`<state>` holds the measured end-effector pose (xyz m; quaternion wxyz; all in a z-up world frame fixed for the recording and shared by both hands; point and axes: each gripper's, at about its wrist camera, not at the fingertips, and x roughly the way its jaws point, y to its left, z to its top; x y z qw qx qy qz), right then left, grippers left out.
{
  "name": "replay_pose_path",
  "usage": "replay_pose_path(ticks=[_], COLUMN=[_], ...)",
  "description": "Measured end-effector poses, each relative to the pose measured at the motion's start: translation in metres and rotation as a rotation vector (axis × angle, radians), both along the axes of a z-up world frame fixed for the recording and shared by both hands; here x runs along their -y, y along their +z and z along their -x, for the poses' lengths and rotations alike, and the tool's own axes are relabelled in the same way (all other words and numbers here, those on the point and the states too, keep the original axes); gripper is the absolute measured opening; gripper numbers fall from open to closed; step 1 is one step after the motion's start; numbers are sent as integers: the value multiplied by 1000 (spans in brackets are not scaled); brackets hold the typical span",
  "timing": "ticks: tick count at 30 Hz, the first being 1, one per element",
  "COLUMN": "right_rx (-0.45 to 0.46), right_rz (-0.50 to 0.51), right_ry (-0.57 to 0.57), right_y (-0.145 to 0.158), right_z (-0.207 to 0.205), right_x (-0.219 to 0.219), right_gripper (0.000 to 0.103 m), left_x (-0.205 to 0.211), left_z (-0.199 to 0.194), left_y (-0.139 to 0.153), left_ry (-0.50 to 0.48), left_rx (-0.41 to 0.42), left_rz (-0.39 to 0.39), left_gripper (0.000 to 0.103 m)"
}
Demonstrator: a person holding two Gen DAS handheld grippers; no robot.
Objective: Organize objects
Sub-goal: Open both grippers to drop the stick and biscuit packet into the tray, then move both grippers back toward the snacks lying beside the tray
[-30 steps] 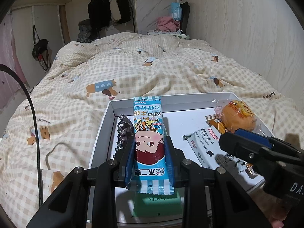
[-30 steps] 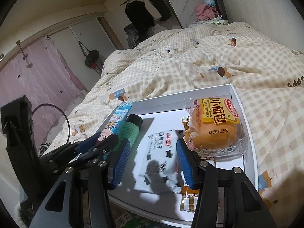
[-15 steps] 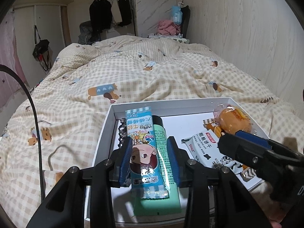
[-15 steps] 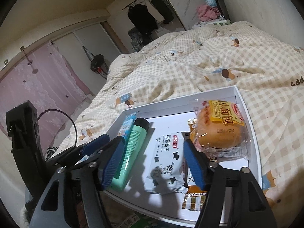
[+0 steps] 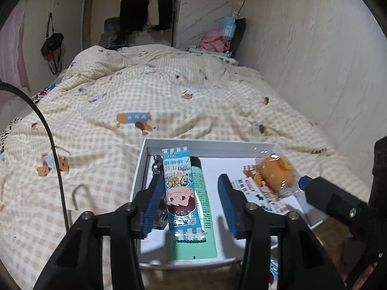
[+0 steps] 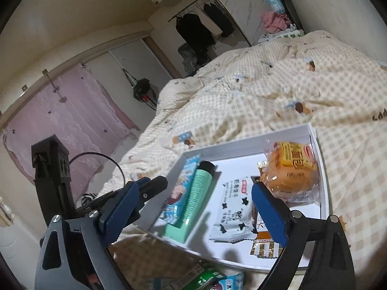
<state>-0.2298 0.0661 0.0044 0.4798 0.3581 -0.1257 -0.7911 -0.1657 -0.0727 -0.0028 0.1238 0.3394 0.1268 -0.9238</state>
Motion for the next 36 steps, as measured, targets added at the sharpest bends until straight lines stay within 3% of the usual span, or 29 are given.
replay_pose_path(ticks=[10, 16, 18, 20, 26, 31, 36], right_rx=[-158, -256, -253, -255, -294, -278, -292], right_rz=[-51, -80, -93, -112, -170, -167, -185], right_ry=[108, 149, 165, 183, 202, 184, 160], right_y=[64, 96, 99, 100, 102, 98, 89], right_z=[-27, -54, -60, -67, -84, -87, -94], right_x=[-4, -8, -10, -13, -24, -45, -61], right_gripper=[95, 95, 96, 102, 102, 102, 102], left_x=[1, -23, -28, -33, -23, -25, -33], left_z=[-33, -67, -76, -87, -114, -134, -137], left_y=[63, 89, 91, 92, 90, 80, 62], left_ry=[-53, -41, -45, -52, -7, -3, -89], left_rx=[-94, -114, -112, -108, -113, -97, -48], left_rz=[29, 203, 230, 252, 215, 288, 181], left_gripper=[74, 76, 79, 79, 79, 79, 79])
